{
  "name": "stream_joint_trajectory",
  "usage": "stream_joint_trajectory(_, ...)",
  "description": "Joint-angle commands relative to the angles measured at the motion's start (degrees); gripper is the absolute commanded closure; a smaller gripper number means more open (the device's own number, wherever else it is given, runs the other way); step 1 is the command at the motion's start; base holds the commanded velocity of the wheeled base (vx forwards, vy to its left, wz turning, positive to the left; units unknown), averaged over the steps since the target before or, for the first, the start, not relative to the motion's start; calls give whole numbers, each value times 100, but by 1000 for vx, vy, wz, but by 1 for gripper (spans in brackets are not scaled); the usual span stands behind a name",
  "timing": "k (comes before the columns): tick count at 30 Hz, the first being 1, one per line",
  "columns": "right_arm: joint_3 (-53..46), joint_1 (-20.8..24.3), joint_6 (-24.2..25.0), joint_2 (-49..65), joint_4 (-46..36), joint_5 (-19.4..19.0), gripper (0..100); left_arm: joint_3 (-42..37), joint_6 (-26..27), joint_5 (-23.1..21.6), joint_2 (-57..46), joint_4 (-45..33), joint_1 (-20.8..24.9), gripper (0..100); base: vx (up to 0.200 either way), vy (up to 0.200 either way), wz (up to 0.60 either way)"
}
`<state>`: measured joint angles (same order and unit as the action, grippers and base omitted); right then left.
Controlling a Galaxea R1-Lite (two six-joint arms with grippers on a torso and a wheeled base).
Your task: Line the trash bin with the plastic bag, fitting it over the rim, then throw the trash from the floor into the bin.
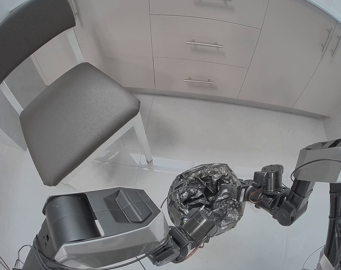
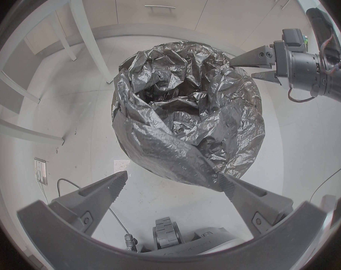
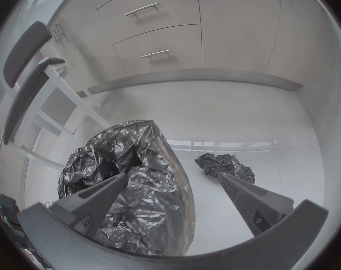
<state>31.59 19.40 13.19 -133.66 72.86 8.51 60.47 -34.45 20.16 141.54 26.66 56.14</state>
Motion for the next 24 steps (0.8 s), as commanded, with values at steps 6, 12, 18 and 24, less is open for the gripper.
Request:
stream_joint_trajectory(6,-109,275,-62,-565,-53,678,0,-202,9,-39,-30,208,-15,0,0,0,0)
stream_joint_trajectory(12,-109,91,-53,-706,-70,845,0,-272,17,-39,-30,340,-15,0,0,0,0)
stream_joint_trajectory(18,-126,-226,-53,-706,-79,924,0,-281,35,-39,-22,340,-15,0,0,0,0)
stream_joint_trajectory(24,-170,-516,-53,-820,-18,924,0,-281,35,-39,-22,340,-15,0,0,0,0)
